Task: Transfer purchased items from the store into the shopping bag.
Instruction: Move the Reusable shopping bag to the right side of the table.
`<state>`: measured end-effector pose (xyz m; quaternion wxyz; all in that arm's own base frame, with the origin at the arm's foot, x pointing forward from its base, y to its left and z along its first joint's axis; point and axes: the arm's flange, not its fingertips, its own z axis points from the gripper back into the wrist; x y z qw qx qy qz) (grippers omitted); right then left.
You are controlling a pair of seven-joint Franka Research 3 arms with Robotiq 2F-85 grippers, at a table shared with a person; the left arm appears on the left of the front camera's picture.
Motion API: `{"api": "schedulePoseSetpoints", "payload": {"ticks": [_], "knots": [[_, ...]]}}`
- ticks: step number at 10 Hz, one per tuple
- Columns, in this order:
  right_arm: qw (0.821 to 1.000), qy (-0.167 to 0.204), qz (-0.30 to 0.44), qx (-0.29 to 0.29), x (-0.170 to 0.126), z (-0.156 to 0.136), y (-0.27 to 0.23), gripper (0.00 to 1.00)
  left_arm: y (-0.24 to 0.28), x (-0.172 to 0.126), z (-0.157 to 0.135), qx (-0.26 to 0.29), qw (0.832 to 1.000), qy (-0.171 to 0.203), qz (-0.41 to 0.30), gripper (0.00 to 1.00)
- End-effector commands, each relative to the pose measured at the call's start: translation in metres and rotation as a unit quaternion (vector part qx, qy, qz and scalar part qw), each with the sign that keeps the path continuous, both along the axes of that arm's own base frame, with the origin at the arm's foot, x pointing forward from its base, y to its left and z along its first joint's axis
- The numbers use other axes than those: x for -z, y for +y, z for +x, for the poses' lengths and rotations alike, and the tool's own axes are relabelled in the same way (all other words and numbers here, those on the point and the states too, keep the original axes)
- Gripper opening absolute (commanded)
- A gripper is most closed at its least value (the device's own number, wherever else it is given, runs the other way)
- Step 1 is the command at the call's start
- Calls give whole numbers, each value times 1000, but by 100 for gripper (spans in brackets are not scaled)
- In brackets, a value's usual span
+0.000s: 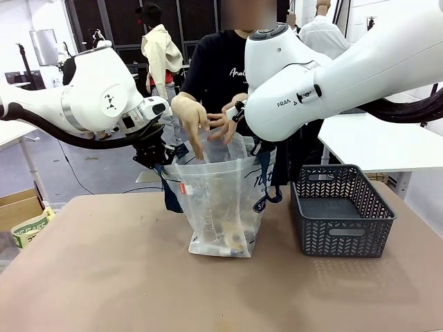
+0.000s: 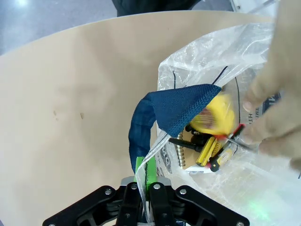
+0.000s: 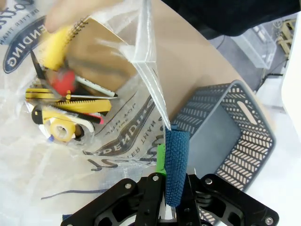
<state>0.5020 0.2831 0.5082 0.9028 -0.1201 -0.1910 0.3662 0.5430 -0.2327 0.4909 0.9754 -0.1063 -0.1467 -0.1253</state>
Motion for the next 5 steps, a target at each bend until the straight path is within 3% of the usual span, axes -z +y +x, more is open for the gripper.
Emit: {"api": "schedulePoseSetpoints", "payload": {"ticks": [1, 5], "knots": [[1000, -1, 0, 2, -1, 1, -2, 0, 2, -1, 1, -2, 1000, -1, 0, 0], [1000, -1, 0, 2, -1, 1, -2, 0, 2, -1, 1, -2, 1000, -1, 0, 0]]}}
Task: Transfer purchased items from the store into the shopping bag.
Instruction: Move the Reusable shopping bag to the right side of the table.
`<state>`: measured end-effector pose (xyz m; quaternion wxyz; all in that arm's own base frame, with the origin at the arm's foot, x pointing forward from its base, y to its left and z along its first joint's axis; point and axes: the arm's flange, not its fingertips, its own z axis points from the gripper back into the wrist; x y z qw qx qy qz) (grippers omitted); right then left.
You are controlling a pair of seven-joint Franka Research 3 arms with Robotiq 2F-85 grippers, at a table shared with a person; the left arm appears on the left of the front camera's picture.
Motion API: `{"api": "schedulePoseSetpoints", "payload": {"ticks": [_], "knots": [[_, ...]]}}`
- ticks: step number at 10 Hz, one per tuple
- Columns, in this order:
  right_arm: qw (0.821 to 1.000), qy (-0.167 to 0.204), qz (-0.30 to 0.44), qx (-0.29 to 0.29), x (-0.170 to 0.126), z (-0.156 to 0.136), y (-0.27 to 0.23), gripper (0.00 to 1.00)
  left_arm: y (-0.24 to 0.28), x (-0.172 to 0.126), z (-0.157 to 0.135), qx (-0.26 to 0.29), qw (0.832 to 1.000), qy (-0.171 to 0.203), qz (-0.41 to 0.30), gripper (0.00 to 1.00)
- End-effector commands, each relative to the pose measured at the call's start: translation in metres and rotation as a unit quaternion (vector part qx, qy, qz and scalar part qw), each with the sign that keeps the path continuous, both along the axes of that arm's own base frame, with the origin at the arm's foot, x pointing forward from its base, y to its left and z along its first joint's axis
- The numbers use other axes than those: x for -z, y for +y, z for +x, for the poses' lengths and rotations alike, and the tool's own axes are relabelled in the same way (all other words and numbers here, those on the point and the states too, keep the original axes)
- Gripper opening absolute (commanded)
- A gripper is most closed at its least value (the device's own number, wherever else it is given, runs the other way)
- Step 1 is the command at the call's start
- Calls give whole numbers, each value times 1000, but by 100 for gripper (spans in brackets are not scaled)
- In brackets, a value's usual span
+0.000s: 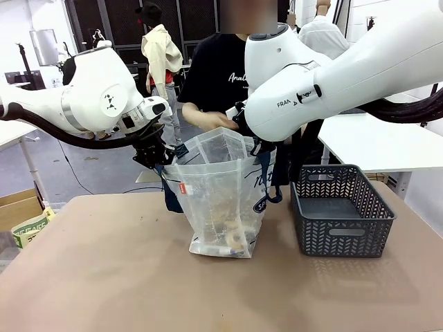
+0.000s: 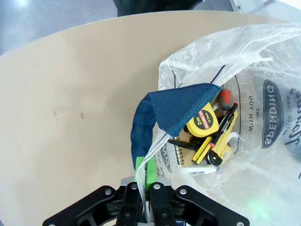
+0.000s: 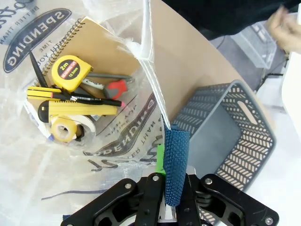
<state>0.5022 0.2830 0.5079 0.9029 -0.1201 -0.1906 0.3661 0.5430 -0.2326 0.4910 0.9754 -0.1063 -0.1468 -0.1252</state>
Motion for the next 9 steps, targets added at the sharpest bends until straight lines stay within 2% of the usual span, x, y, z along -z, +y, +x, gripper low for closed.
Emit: {"api": "schedulePoseSetpoints", "payload": {"ticks": [1, 9], "knots": [[1000, -1, 0, 2, -1, 1, -2, 0, 2, -1, 1, -2, 1000, -1, 0, 0], [1000, -1, 0, 2, -1, 1, -2, 0, 2, -1, 1, -2, 1000, -1, 0, 0]]}}
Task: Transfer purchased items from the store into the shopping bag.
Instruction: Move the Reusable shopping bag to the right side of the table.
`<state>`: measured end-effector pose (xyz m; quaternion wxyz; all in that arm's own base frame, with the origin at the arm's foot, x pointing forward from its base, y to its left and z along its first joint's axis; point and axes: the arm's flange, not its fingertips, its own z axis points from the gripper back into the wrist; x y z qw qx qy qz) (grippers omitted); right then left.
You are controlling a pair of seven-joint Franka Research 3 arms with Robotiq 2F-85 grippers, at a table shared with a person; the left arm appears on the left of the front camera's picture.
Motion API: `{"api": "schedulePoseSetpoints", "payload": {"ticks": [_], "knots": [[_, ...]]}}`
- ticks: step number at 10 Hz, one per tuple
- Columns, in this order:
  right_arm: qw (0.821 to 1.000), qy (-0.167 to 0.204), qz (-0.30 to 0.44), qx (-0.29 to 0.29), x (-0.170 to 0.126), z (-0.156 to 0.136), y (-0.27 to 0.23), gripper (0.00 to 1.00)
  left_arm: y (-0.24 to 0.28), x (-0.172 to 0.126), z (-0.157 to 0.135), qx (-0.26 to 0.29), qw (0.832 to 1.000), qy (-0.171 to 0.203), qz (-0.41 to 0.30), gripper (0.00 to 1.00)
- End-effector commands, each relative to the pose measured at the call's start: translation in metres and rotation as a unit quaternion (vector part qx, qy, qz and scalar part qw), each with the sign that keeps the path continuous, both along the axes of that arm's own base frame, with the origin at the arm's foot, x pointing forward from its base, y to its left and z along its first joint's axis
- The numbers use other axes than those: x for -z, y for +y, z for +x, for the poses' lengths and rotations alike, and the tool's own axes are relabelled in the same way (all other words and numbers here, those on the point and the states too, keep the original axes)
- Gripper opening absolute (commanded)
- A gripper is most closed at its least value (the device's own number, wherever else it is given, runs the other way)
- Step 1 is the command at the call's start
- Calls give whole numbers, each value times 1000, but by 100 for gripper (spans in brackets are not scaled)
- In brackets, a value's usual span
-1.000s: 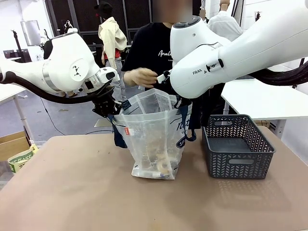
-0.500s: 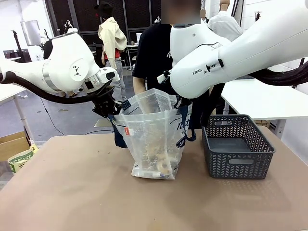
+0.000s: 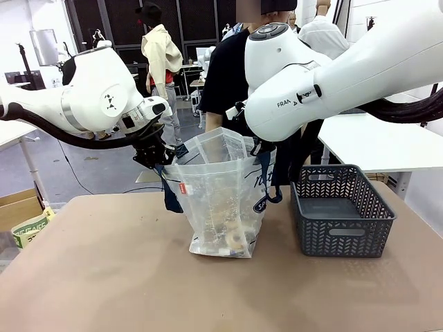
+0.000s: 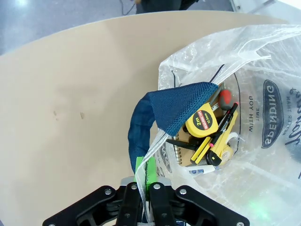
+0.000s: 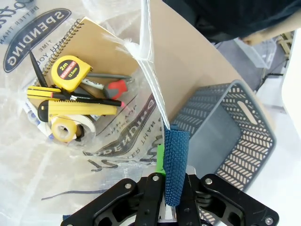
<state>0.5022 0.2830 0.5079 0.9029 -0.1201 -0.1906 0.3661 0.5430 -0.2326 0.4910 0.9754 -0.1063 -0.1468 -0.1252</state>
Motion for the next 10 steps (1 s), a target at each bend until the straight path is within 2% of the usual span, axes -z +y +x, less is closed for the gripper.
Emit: {"api": "schedulePoseSetpoints", "payload": {"ticks": [1, 10], "knots": [[1000, -1, 0, 2, -1, 1, -2, 0, 2, -1, 1, -2, 1000, -1, 0, 0], [1000, 0, 0, 0, 0, 0, 0, 0, 0, 0, 0, 0, 1000, 0, 0, 0]]}}
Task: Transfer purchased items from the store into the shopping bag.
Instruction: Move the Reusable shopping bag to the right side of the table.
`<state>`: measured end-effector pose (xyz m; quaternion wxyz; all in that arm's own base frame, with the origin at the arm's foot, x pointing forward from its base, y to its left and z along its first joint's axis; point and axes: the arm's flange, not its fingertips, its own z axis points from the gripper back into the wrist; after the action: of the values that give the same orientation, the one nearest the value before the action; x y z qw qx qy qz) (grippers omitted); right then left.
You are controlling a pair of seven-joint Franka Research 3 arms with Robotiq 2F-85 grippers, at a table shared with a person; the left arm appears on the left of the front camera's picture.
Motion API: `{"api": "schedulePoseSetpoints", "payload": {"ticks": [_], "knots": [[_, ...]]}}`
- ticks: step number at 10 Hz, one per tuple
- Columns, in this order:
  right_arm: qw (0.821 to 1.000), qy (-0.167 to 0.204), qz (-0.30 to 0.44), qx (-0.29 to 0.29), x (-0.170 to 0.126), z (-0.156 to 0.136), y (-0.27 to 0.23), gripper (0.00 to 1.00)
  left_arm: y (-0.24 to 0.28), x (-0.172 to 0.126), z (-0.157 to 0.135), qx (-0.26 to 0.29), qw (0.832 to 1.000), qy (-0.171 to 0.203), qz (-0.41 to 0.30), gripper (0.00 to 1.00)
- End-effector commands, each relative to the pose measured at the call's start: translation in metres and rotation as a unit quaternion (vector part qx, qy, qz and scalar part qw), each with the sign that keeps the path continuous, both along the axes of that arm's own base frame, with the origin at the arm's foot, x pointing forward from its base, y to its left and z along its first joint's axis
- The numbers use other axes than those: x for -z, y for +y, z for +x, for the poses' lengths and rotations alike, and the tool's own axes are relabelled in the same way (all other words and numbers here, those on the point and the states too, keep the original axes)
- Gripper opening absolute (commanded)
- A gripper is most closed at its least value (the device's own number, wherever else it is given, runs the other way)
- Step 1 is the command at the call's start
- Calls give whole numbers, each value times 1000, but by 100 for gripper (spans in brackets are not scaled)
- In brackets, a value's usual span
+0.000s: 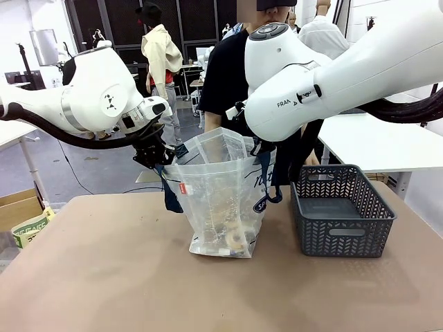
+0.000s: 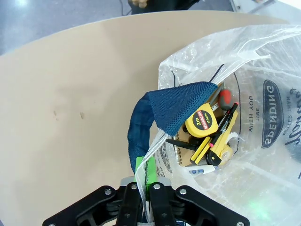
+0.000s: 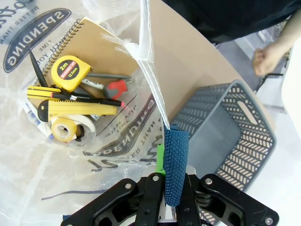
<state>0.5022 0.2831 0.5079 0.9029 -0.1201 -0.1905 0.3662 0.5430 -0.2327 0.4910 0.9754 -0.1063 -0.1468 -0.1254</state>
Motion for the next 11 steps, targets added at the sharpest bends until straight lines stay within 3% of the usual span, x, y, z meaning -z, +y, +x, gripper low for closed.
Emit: {"api": "schedulePoseSetpoints", "payload": {"ticks": [1, 4, 5, 7, 9, 10, 11], "knots": [[1000, 17, 8, 20, -5, 0, 4, 0, -3, -5, -3, -4, 1000, 4, 2, 0], [991, 85, 17, 101, -14, 8, 11, 0, -13, -23, -14, -20, 1000, 5, 13, 0], [991, 85, 20, 99, -15, 10, 11, 0, -14, -26, -16, -19, 1000, 1, 14, 0], [981, 120, 32, 150, -18, 17, 16, 0, -22, -34, -23, -28, 999, 3, 16, 0], [976, 126, 27, 174, -17, 26, 19, 0, -33, -40, -29, -44, 999, 15, 15, 0], [977, 122, 30, 175, -16, 25, 19, 0, -33, -39, -31, -25, 999, 28, -2, 0], [981, 103, 3, 163, -12, 22, 14, 0, -28, -31, -27, -27, 1000, 6, 7, 0]]}}
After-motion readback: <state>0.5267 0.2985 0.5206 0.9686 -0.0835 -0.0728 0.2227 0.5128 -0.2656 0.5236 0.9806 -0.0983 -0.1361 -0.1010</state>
